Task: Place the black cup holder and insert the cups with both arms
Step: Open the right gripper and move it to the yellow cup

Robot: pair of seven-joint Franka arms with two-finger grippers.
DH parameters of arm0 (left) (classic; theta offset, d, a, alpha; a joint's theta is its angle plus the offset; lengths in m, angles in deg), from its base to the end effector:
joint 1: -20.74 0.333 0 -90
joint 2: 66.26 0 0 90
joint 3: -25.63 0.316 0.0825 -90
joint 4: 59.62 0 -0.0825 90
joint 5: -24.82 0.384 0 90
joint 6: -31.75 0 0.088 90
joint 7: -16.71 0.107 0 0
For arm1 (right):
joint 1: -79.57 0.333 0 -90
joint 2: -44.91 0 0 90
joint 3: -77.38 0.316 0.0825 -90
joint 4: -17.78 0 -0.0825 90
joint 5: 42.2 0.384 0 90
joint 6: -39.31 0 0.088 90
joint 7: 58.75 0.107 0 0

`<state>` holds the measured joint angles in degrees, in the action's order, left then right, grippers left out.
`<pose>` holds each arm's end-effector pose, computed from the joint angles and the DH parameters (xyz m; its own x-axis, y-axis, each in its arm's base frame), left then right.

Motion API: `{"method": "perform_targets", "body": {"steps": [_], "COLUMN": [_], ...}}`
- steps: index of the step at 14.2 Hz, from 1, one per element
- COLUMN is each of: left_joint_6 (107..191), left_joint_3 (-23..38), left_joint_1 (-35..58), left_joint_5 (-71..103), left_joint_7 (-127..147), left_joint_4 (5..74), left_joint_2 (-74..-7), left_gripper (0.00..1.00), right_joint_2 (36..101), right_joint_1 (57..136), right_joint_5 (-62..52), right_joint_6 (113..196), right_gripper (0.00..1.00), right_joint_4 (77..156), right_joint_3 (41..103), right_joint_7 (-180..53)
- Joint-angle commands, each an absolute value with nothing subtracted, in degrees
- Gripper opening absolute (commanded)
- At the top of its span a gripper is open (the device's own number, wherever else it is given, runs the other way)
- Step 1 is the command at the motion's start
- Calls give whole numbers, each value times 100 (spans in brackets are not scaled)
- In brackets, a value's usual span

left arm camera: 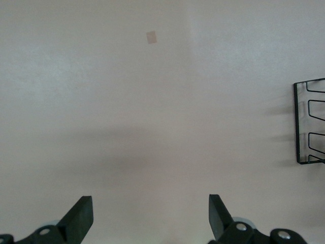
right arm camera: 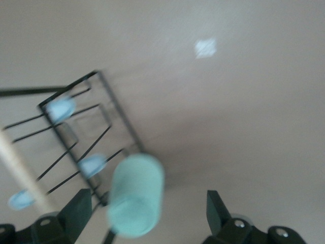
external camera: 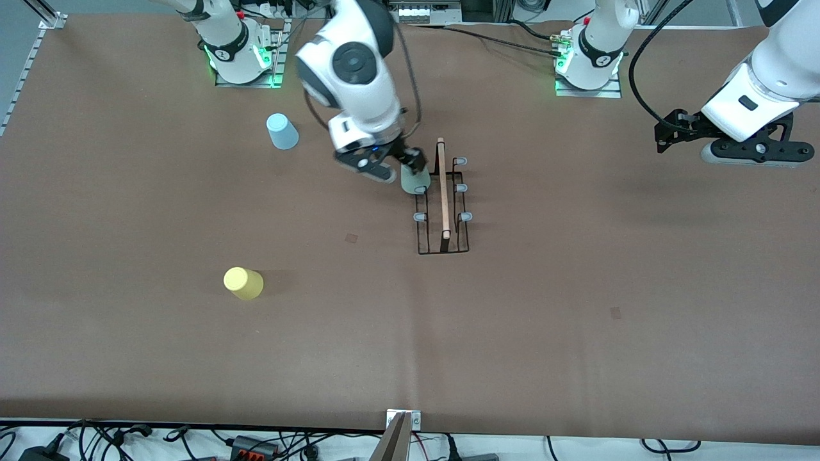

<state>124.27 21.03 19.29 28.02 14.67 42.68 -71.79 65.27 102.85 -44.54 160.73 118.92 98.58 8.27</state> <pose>0.5201 -0.0511 0.5789 0.9948 -0.0712 -0.0722 -0.0760 -0.9949 -0.0658 0.4747 0.4365 0.3769 0.9212 -0.3818 -0.0745 -0.3862 -0.9207 -0.0566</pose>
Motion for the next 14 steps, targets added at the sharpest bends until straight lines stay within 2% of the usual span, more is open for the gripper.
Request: {"method": "perform_targets", "body": {"steps": [1, 5, 7, 10, 14], "left_joint_6": [12298, 11904, 11876, 11920, 12016], "left_joint_3": [2123, 2106, 2141, 2141, 2132], "left_joint_1": [1933, 1924, 1933, 1995, 2083], "left_joint_5": [2878, 2834, 2686, 2509, 2509], "left_joint_7": [1504, 1486, 1478, 1154, 915], "left_joint_4": [4172, 3953, 3664, 3549, 3372], "left_joint_2": [-7180, -7153, -6908, -6837, -6819], "left_gripper": [100, 100, 100, 100, 100], "right_joint_2": [6276, 6310, 6424, 6749, 7303], "right_joint_1": [9349, 8416, 8056, 7905, 7711], "right_joint_5": [-4528, -4748, -4756, -4958, -5143], "right_joint_6": [15621, 15734, 15962, 16384, 17104], "right_gripper": [100, 100, 100, 100, 100], "right_joint_4": [12087, 12193, 12202, 12184, 12167], "right_joint_3": [9882, 9479, 9347, 9083, 9065], "right_joint_7": [-561, -2696, -3603, -4545, -4995]}}
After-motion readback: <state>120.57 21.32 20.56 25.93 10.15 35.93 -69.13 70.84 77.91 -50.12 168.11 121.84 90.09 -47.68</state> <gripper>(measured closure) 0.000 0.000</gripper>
